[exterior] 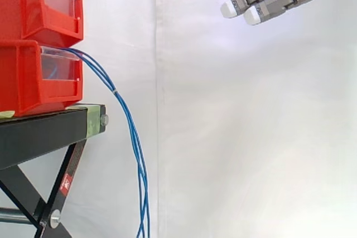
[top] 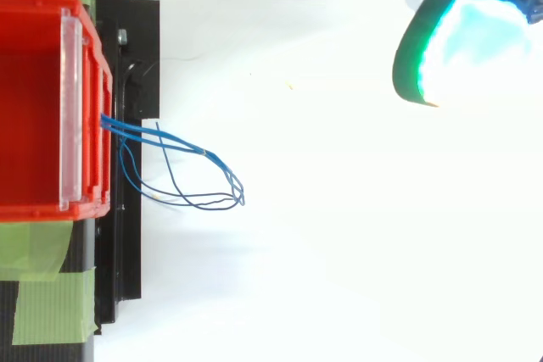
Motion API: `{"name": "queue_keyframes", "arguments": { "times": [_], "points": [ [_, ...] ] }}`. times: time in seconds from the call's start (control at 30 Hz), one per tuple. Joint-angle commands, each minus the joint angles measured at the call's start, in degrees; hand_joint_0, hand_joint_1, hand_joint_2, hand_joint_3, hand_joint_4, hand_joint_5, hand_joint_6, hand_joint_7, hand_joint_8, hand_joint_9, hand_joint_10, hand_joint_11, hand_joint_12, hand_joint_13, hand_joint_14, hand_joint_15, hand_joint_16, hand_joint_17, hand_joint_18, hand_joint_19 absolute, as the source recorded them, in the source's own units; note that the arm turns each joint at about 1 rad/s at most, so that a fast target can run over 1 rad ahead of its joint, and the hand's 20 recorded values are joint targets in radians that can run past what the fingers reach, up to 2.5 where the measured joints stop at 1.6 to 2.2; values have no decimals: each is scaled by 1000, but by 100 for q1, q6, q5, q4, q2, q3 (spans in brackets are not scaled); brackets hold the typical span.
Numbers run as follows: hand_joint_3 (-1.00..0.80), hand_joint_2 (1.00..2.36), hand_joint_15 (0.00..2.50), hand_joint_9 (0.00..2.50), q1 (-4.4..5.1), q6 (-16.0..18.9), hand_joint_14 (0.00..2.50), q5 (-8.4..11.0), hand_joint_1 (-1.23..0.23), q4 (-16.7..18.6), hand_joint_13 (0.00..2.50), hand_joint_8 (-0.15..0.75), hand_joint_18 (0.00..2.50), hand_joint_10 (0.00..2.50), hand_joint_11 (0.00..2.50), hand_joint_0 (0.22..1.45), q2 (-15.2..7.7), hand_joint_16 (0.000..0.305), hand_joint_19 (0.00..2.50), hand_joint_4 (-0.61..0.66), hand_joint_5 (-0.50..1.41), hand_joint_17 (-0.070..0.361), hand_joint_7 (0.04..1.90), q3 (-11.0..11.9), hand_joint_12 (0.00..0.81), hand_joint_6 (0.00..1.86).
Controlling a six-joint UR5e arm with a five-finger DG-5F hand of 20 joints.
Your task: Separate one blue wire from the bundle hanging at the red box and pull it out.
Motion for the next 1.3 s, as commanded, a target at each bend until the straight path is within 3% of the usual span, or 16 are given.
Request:
{"name": "queue_keyframes", "arguments": {
  "times": [0.0, 0.47, 0.57, 0.63, 0.77, 1.0, 1.03, 1.1, 1.2, 1.23, 1.27],
  "points": [
    [-500, 1000, 70, 0, 25, -12, 2, -17, -264, 3, 0, 211, 0, 0, 0, 382, 6, 69, 20, 100, -300, 156, 680, 1, 314, 502],
    [-500, 1000, 25, 0, 34, -47, 0, 0, -239, -6, 0, 193, 0, 0, 0, 470, -3, 62, 0, 126, -294, 139, 703, 1, 281, 502],
    [-500, 1000, 15, 0, 42, -91, 1, 9, -390, -23, 0, 178, 0, 0, 0, 503, -20, 58, 0, 181, -274, 132, 880, -8, 261, 503],
    [-500, 1000, 0, 0, 60, -223, 0, 36, -613, -32, 0, 160, 0, 0, 0, 552, -29, 56, 0, 168, -259, 126, 1092, -61, 247, 503],
    [-500, 1000, 9, 0, 86, -381, 0, 71, -679, -23, 0, 159, 0, 0, 0, 552, -29, 56, 0, 145, -260, 126, 1073, -175, 251, 503],
    [-500, 1000, 20, 0, 86, -399, 0, 115, -695, -58, 0, 181, 0, 0, 0, 509, -29, 58, 0, 186, -254, 129, 1016, -175, 270, 503],
    [-500, 1000, 26, 0, 86, -461, 0, 185, -678, -129, 0, 186, 0, 0, 0, 502, -38, 58, 0, 193, -253, 131, 1003, -184, 273, 503],
    [-500, 1000, 24, 0, 95, -830, 0, 554, -670, -287, 0, 192, 0, 0, 0, 497, -38, 59, 0, 203, -249, 132, 1019, -412, 275, 503],
    [-500, 1000, 18, 0, 121, -1146, 0, 844, -692, -199, 0, 192, 0, 0, 0, 511, -38, 58, 0, 211, -237, 130, 1099, -641, 269, 503],
    [-500, 1000, 17, 0, 121, -1146, 0, 844, -708, -199, 0, 188, 0, 0, 0, 519, -38, 57, 0, 212, -237, 129, 1100, -641, 265, 503],
    [-500, 1000, 20, 0, 139, -1331, 0, 1002, -712, -58, 0, 187, 0, 0, 0, 523, -38, 57, 0, 211, -236, 128, 1100, -737, 266, 503]
  ]
}}
